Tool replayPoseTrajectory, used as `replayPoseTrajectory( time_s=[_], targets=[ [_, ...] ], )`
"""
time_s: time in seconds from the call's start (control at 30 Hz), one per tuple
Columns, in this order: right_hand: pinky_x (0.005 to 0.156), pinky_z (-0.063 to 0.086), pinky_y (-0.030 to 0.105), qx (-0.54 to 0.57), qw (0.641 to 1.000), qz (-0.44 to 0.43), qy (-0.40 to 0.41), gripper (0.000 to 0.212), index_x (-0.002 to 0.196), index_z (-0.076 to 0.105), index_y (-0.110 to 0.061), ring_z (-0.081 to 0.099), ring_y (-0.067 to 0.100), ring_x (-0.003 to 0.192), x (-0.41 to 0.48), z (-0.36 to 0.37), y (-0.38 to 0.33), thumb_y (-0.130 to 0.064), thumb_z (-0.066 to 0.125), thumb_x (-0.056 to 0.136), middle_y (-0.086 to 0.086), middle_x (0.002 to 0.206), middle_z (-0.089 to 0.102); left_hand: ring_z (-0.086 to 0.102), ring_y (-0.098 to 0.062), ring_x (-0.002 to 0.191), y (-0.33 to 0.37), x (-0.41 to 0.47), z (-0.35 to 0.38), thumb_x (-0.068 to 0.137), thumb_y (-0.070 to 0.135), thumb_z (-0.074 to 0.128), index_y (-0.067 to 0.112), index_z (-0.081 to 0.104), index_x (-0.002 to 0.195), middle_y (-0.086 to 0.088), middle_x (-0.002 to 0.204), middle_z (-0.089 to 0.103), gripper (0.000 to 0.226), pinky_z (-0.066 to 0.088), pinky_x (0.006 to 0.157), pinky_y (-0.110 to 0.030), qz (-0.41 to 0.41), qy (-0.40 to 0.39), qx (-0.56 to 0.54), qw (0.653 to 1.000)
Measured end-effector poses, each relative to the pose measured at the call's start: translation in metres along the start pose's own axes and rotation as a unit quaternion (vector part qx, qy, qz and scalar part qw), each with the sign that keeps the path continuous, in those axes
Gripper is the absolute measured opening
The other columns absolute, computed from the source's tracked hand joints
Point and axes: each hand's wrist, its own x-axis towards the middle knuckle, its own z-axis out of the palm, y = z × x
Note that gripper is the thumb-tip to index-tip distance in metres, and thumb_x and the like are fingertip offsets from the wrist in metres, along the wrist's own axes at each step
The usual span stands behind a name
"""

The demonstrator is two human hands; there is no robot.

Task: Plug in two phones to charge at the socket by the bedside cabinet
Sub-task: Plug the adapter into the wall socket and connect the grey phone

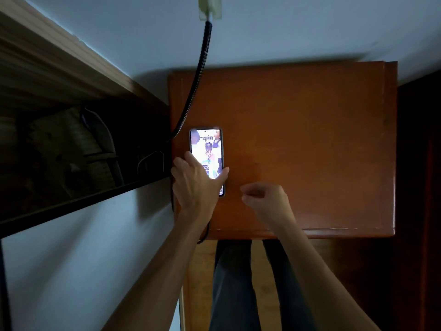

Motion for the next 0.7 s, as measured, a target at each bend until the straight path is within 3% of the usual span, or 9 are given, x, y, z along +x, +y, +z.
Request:
replayPoseTrajectory(
  time_s=[0.1, 0.33, 0.53, 0.7],
  targets=[
    [0.075, 0.049, 0.013, 0.011, 1.000, -0.021, -0.001, 0.022, 0.097, 0.078, -0.027, 0.068, 0.001, 0.090, -0.013, -0.003, -0.010, -0.011, 0.069, 0.085, -0.017, 0.088, 0.072, 0.059, -0.030, 0.110, 0.005, -0.002, -0.006, 0.073, 0.079, 0.062, 0.006, 0.044, 0.137, -0.018, 0.127, 0.054, 0.099, 0.050, 0.071, -0.033, -0.005, -0.017, 0.021, 1.000],
    [0.077, 0.053, 0.019, 0.033, 0.996, -0.083, 0.017, 0.020, 0.101, 0.077, -0.022, 0.069, 0.004, 0.090, -0.054, -0.034, -0.064, -0.008, 0.068, 0.089, -0.011, 0.091, 0.073, 0.054, -0.029, 0.118, 0.013, -0.022, -0.063, 0.079, 0.075, 0.059, 0.010, 0.034, 0.147, -0.016, 0.134, 0.049, 0.097, 0.050, 0.078, -0.033, 0.015, -0.048, -0.024, 0.998],
    [0.075, 0.054, 0.020, 0.058, 0.985, -0.156, 0.044, 0.023, 0.096, 0.077, -0.022, 0.070, 0.005, 0.085, -0.114, -0.063, -0.134, -0.004, 0.065, 0.087, -0.011, 0.087, 0.073, 0.055, -0.032, 0.120, 0.014, -0.059, -0.148, 0.090, 0.064, 0.055, 0.011, 0.038, 0.147, -0.018, 0.135, 0.050, 0.080, 0.052, 0.079, -0.037, 0.048, -0.010, -0.116, 0.992],
    [0.087, 0.059, 0.034, 0.071, 0.977, -0.195, 0.052, 0.024, 0.105, 0.077, -0.016, 0.072, 0.011, 0.093, -0.164, -0.088, -0.178, -0.005, 0.064, 0.088, -0.002, 0.098, 0.077, 0.051, -0.033, 0.129, 0.009, -0.082, -0.219, 0.097, 0.055, 0.049, 0.011, 0.037, 0.150, -0.018, 0.146, 0.045, 0.070, 0.051, 0.093, -0.041, 0.042, 0.016, -0.170, 0.984]
  ],
)
